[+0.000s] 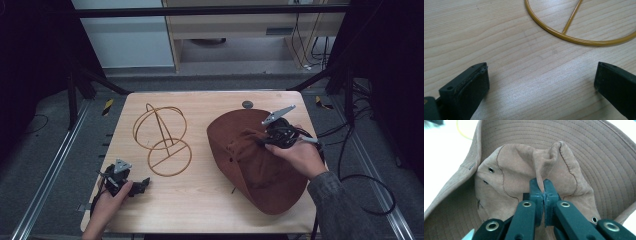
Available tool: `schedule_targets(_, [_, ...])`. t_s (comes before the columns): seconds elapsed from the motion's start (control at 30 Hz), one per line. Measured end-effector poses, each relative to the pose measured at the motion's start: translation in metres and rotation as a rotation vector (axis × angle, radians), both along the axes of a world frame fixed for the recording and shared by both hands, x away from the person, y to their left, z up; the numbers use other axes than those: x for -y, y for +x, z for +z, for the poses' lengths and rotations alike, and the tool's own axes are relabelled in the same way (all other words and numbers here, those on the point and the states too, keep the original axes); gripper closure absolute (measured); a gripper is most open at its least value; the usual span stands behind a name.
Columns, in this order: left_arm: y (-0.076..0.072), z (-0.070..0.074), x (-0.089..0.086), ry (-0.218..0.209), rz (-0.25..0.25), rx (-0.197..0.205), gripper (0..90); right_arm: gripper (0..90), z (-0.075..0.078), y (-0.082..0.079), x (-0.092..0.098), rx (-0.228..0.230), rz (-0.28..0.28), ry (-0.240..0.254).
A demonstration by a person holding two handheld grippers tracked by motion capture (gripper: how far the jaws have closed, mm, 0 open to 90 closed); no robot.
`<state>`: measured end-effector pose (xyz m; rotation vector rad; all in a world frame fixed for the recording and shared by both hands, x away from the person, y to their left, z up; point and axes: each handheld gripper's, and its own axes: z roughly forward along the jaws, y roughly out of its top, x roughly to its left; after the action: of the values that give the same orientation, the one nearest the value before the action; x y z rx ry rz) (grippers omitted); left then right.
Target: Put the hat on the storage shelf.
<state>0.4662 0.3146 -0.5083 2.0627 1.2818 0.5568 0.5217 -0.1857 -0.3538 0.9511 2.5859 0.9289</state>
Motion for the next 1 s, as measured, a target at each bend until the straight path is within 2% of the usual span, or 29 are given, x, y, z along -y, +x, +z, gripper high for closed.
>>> schedule_targets(0.33, [0.000, 0.000, 0.000, -0.001, 0.000, 0.000, 0.0, 88.9, 0.025, -0.014, -0.007, 0.072, 0.020, 0.067])
schedule_targets(0.7, [0.000, 0.000, 0.000, 0.000, -0.003, 0.000, 0.0, 88.9, 0.042, -0.030, -0.014, 0.134, 0.038, 0.134])
schedule_targets(0.73, [0.000, 0.000, 0.000, 0.000, -0.002, 0.001, 0.0, 88.9, 0.046, -0.033, -0.015, 0.142, 0.039, 0.153])
schedule_targets(1.0, [0.000, 0.000, 0.000, 0.001, -0.003, 0.001, 0.0, 88.8, 0.053, -0.041, -0.022, 0.167, 0.055, 0.172])
